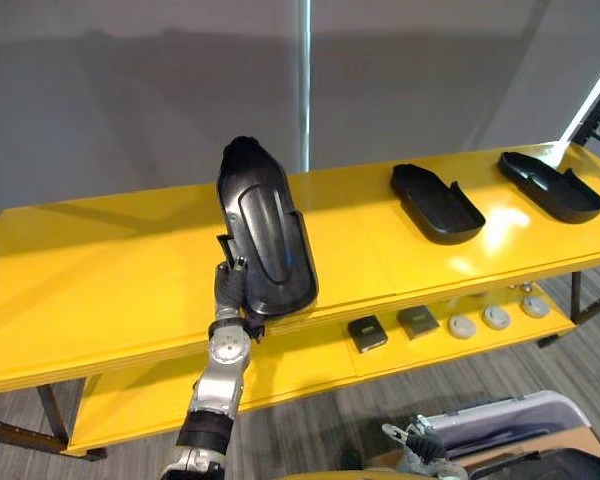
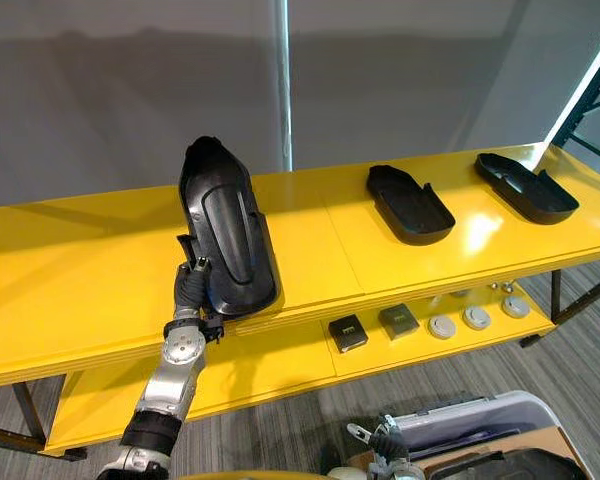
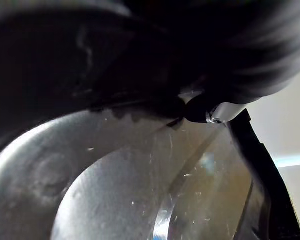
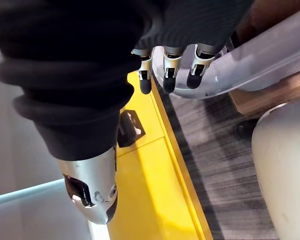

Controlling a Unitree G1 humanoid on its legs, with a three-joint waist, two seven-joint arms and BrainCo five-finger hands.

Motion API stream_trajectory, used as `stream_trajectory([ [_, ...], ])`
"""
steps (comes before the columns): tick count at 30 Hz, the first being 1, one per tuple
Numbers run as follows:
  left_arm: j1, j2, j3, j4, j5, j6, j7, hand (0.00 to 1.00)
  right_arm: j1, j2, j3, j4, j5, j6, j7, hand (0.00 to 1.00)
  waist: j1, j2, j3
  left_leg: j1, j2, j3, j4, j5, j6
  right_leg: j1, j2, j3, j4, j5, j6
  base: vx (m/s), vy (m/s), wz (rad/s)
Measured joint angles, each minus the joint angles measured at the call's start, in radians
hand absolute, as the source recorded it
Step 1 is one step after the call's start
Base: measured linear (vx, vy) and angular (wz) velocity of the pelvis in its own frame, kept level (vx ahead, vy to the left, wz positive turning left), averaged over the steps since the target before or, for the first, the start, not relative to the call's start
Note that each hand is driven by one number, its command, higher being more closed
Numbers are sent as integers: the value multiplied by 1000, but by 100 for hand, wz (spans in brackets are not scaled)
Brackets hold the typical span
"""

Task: Walk over and take plastic housings, then place them on the shelf

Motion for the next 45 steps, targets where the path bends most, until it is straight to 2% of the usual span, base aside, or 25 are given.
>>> stream_trajectory([
  [3, -64, 3, 2, 58, -35, 14, 24, 100, -5, -10, 4, 1, -21, 1, -1, 0, -6, 0, 0, 7, 0, 4, -6, 1, -1, -2, 4, 6, 1, 3, 1, 36, 2, -7],
  [5, -100, 6, 31, 88, -58, 17, 46, 100, -12, -10, 7, 1, -29, 2, -1, 0, -23, -1, 1, 9, 0, 5, -8, 4, 5, -2, 5, 10, 2, 9, -8, 41, 14, -5],
  [10, -155, 31, 74, 122, -79, 19, 85, 100, -19, -10, 16, 1, -34, 3, -1, 0, -32, -4, 4, 8, -1, 16, -9, 4, 6, -11, 7, 14, 3, 11, -10, 22, 10, -8],
  [13, -177, 65, 80, 168, -87, 25, 87, 100, -28, -10, 19, 1, -46, 3, -1, 0, -49, -5, 5, 8, -2, 15, -9, 3, 6, -12, 6, 14, 3, 12, -11, -11, 1, -1],
  [21, -226, 94, 119, 232, -85, 59, 53, 100, -30, -17, 15, 0, -48, 2, 1, 0, -50, -10, 27, 3, 0, 16, -7, 0, 0, -18, 7, 15, -1, 16, -16, -59, -8, -1],
  [22, -230, 97, 119, 243, -77, 60, 47, 0, -30, -18, 15, 0, -48, 2, 1, 0, -50, -10, 28, 2, 0, 15, -7, 0, 0, -18, 7, 15, -1, 14, -14, -46, -10, 1],
  [36, -306, 106, 193, 322, -54, 81, 40, 0, -35, -18, 12, 1, -48, 0, 1, 0, -50, -6, 37, 1, 0, 16, -12, 3, 6, -22, 8, 18, 2, 14, -14, -2, -1, 0],
  [45, -331, 119, 195, 331, -106, 80, 48, 0, -45, -18, 12, 1, -49, 0, 0, 0, -51, -5, 54, 7, -1, 16, -12, 3, 6, -17, 8, 18, 2, 14, -14, 0, 0, 0],
])
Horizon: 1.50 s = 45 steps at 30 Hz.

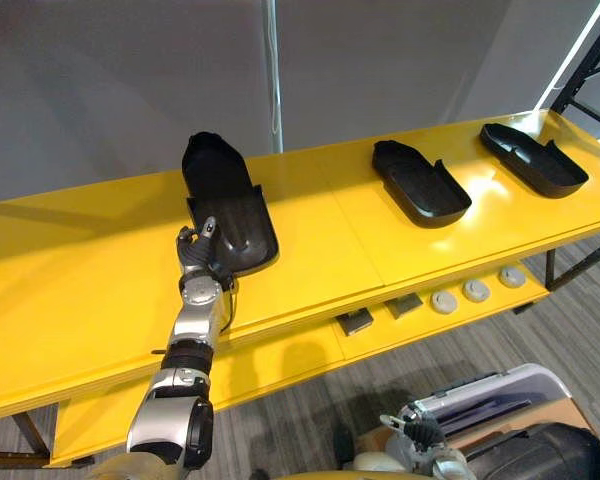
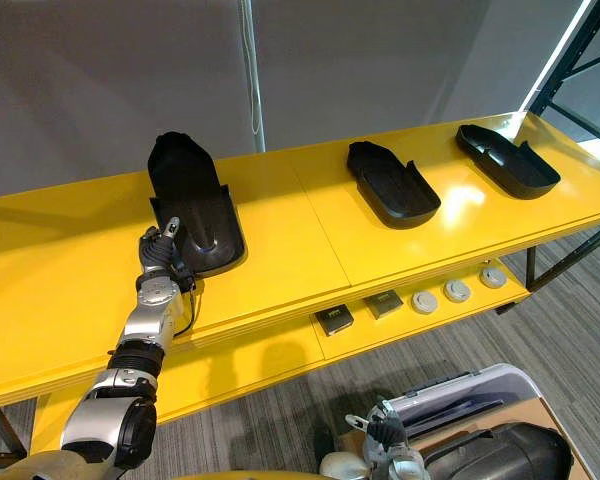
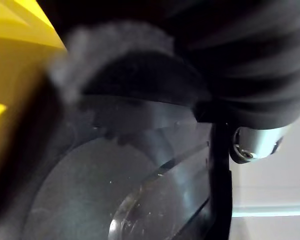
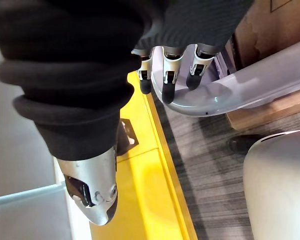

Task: Walk over and take plastic housings, then place them on the shelf

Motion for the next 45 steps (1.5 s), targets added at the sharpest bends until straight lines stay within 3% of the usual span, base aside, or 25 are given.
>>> stream_trajectory([
  [19, 0, 2, -1, -6, 14, 3, -31, 0, -1, 0, -6, 1, 0, 4, 1, 0, 2, 2, 1, 0, -1, -8, 2, 0, 0, 6, 0, -6, 0, 0, 0, 0, 0, 0],
  [24, 4, 5, -1, -24, 72, 20, -31, 0, -4, 0, -10, 10, 1, 4, 2, 0, 3, 3, 1, 1, 0, -14, 5, 0, 0, 11, -1, -9, 0, 0, 0, 0, 0, 2],
  [34, 133, -8, -3, -432, 310, 47, -26, 0, -4, -3, -17, 20, 2, 4, 10, 0, 9, 8, 1, 5, -2, -34, 4, 4, 4, 24, -5, -32, 0, 0, 0, -15, 1, 6],
  [39, 216, -52, -51, -579, 382, 43, -20, 0, 6, -15, -18, 24, 2, 3, 13, 0, 32, 13, 1, 12, -4, -41, 4, 4, 5, 36, -9, -37, 0, -1, 0, -25, 5, 5],
  [40, 244, -54, -73, -614, 408, 34, -21, 100, 6, -15, -18, 26, 2, 2, 13, 0, 32, 15, 1, 11, -6, -45, 4, 5, 5, 36, -11, -37, 0, -1, 0, -35, 10, 7],
  [45, 410, -64, -216, -728, 485, -33, -38, 100, 19, -23, -18, 28, 3, -7, 13, 0, 33, 31, -10, 12, -11, -44, 1, 5, 6, 36, -16, -32, -2, -5, 7, -35, 10, 1],
])
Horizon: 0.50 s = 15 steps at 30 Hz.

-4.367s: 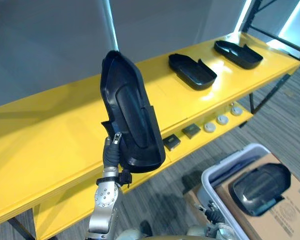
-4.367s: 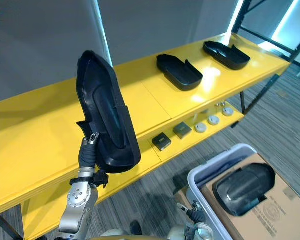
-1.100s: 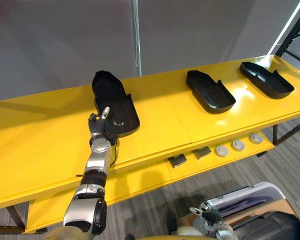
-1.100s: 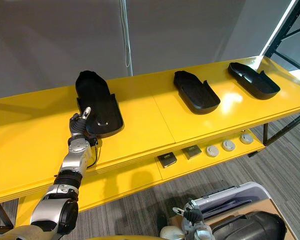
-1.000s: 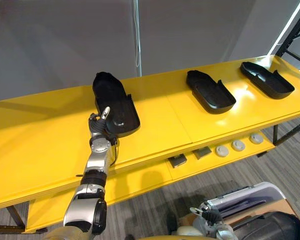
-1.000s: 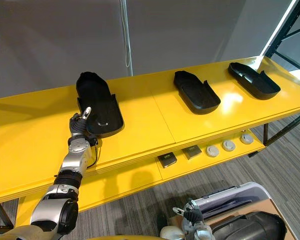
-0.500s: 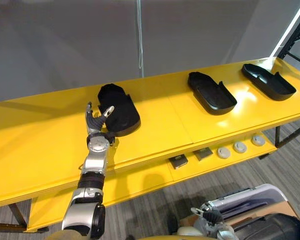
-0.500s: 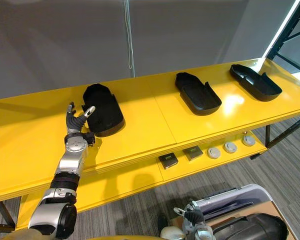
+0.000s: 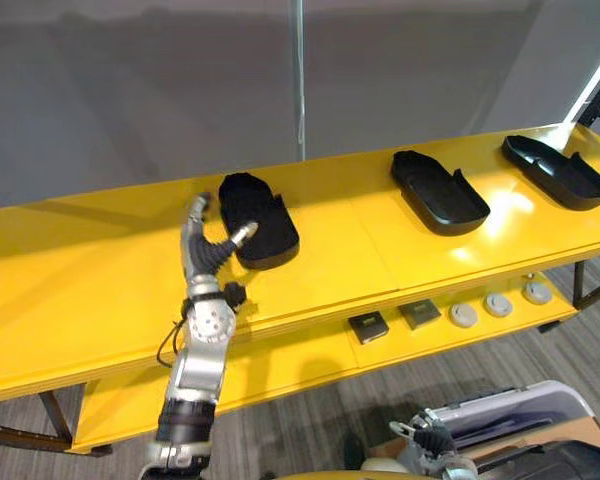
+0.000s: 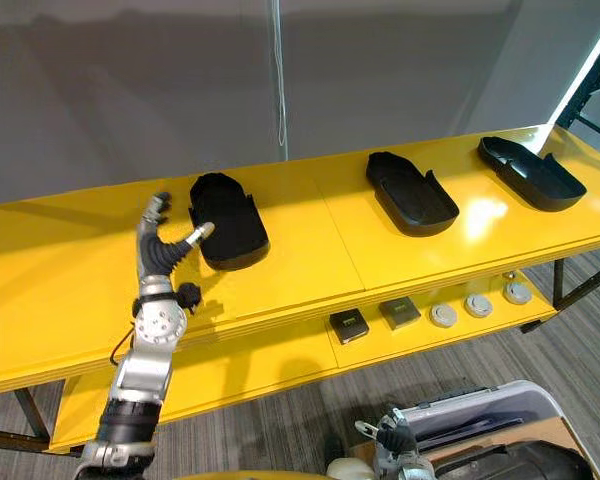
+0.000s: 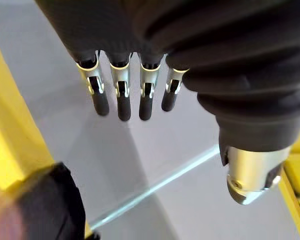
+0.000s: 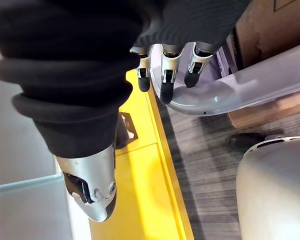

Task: Walk over and take plastic housings, then place them on the shelf

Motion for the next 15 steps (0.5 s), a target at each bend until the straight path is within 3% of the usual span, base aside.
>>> stream_trajectory([
  [5, 79, -13, -85, -1, 6, -57, -61, 100, 0, -1, 2, 2, 0, -2, 0, 0, 1, -1, -1, 0, 1, 11, -1, -5, -4, -2, 1, 8, -1, -8, 10, -28, -3, -5],
  [15, 105, -13, -157, 153, 9, -75, -124, 100, -1, -2, 1, 11, -1, 0, -2, 0, -1, -5, -8, 2, 8, 30, -15, -2, 0, -18, 12, 27, 2, -7, 9, 3, -5, -5],
])
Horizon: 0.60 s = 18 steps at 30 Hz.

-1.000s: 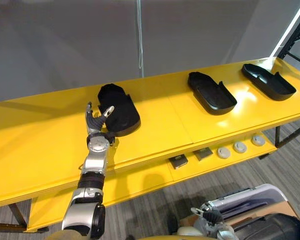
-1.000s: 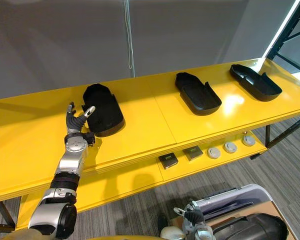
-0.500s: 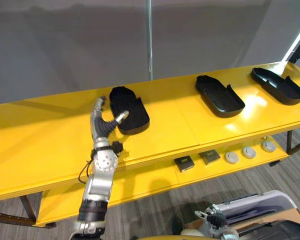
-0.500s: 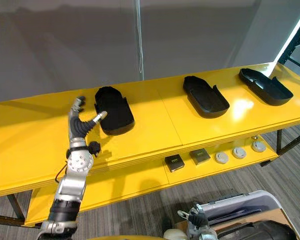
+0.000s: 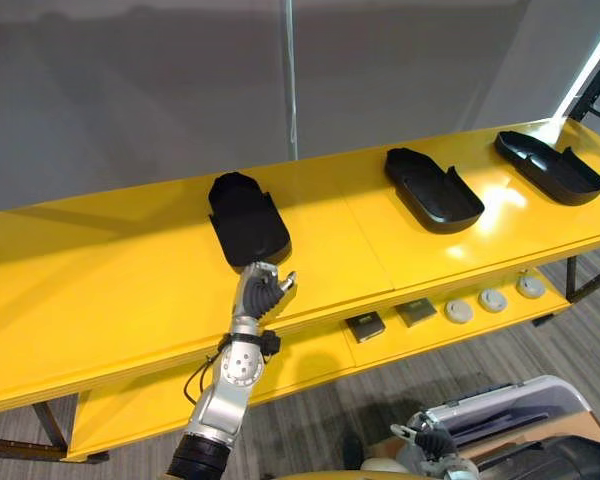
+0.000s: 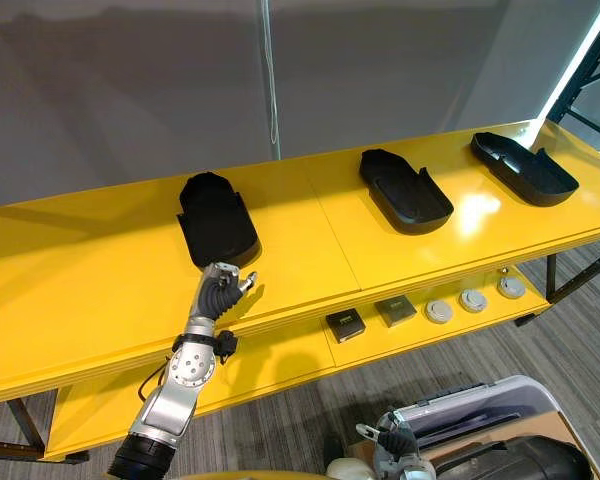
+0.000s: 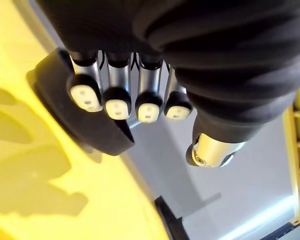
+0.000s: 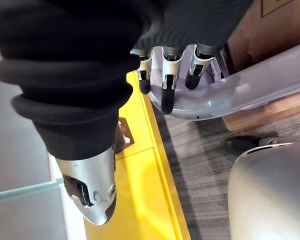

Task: Walk over and take plastic housings, then place them on the shelf

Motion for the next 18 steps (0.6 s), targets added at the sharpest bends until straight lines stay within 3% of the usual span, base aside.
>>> stream_trajectory([
  [18, -160, 17, 26, 217, 29, 56, 31, 100, -1, -1, 2, -3, -1, -1, -11, 0, -9, -9, 0, -3, 4, 31, -1, -6, -5, -20, 7, 27, -4, -2, 2, -22, -3, -4],
])
